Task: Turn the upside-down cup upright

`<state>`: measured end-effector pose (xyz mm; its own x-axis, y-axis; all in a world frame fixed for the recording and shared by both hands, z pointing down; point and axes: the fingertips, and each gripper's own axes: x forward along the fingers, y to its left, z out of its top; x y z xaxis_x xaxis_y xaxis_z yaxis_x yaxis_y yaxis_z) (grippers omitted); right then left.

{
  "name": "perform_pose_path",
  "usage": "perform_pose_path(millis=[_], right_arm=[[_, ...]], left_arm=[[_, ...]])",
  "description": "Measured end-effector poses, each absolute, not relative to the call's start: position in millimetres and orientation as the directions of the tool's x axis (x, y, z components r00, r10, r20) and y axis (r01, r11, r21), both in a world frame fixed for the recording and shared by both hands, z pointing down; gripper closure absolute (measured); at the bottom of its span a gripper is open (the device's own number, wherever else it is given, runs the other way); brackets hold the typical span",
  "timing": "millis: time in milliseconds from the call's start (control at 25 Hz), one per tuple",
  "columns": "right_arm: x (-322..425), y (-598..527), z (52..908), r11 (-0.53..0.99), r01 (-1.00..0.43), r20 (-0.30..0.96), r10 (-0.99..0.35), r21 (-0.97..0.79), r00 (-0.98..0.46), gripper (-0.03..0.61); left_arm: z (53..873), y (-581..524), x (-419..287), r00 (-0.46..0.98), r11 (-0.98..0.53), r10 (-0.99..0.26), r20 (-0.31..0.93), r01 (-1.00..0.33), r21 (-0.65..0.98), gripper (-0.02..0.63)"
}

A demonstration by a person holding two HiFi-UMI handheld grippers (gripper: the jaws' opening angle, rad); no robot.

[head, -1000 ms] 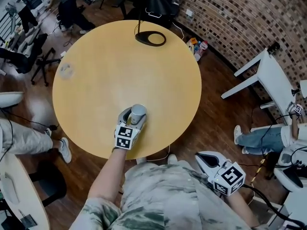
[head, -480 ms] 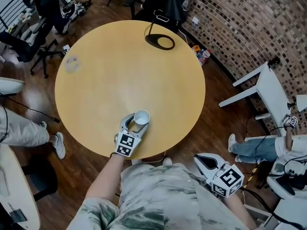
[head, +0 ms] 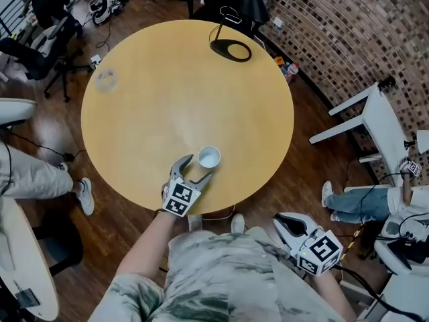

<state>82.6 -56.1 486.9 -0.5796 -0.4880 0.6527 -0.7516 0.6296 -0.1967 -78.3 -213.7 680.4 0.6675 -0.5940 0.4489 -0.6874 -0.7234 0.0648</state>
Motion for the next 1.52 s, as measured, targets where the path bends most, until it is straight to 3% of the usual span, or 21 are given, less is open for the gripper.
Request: perform_pose_path(millis=[400, 520, 760, 1080, 1520], right_arm=[[88, -9, 492, 0.777, -0.608, 0.573, -0.427, -0.163, -0.699, 0.534], [119, 33, 497, 0.811, -0.559, 0.555, -0.390, -0.170, -0.735, 0.534], [169, 124, 511, 0.858, -0.459, 0.518, -0.291, -0.231, -0.804, 0.531], [182, 191, 483, 0.912, -0.347, 0.457, -0.219, -0.218, -0.862, 0.500], [137, 281, 437, 0.898, -0.414, 0.427, -0.318, -0.152, -0.847, 0.479]], left_arm=[[575, -91, -109, 0.667, -0.674, -0.651, 0.363, -0.728, 0.128, 0.281], [521, -29, -79, 0.673, -0.673, -0.675, 0.303, -0.730, 0.121, 0.357], [435, 114, -32, 0.559, -0.498, -0.818, 0.134, -0.806, 0.320, 0.368], [428, 230, -20, 0.501, -0.416, -0.826, 0.258, -0.851, 0.321, 0.377], [397, 338, -38, 0.623, -0.567, -0.729, 0.283, -0.782, 0.259, 0.382]])
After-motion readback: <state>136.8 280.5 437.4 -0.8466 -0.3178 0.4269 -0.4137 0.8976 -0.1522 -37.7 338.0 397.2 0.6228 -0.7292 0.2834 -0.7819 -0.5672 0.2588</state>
